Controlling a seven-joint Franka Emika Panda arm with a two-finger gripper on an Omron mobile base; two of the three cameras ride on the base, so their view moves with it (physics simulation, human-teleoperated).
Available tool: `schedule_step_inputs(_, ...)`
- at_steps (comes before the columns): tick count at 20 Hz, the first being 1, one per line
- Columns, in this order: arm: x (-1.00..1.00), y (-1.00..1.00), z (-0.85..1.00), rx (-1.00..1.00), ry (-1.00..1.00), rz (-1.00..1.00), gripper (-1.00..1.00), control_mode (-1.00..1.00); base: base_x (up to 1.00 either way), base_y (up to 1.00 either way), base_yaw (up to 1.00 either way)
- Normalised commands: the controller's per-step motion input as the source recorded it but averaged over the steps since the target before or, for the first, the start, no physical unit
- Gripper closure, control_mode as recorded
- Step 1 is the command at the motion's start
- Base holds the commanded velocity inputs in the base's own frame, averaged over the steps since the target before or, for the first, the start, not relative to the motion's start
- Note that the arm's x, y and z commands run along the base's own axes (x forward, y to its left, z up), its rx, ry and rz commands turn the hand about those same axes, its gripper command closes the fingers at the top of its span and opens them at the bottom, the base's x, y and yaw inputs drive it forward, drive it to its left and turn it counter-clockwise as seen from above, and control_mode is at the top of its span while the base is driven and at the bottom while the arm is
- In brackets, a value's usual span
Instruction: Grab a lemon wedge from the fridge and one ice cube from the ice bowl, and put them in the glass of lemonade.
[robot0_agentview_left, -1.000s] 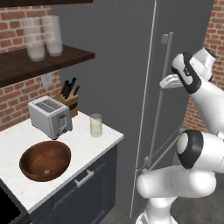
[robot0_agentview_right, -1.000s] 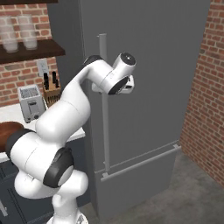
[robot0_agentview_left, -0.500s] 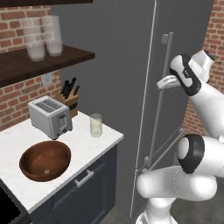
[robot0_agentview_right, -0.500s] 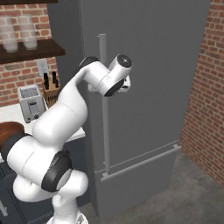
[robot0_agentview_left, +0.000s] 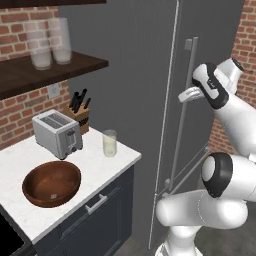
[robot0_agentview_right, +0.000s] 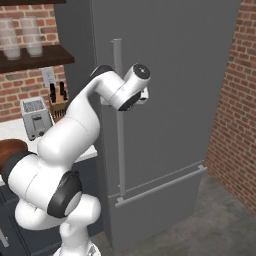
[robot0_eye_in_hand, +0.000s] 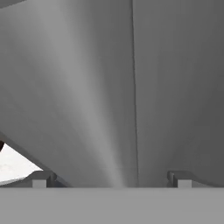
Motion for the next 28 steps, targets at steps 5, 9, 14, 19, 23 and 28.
schedule_step_inputs(5,0.22,0.09,-0.44,0.00,-0.17,0.00,-1.00,-1.00,0.00,0.00,0.00)
schedule_step_inputs(9,0.09,0.19,-0.45,0.01,-0.16,0.00,-1.00,-1.00,0.00,0.00,0.00)
schedule_step_inputs(14,0.09,0.15,-0.11,0.00,-0.03,0.00,-1.00,-1.00,0.00,0.00,0.00)
schedule_step_inputs(19,0.14,0.17,-0.05,0.00,0.00,0.00,-1.00,-1.00,0.00,0.00,0.00)
schedule_step_inputs(23,0.16,0.28,-0.02,0.00,0.00,0.00,1.00,-1.00,0.00,0.00,0.00)
schedule_step_inputs(28,0.01,0.07,0.00,0.00,0.00,0.00,1.00,-1.00,0.00,0.00,0.00)
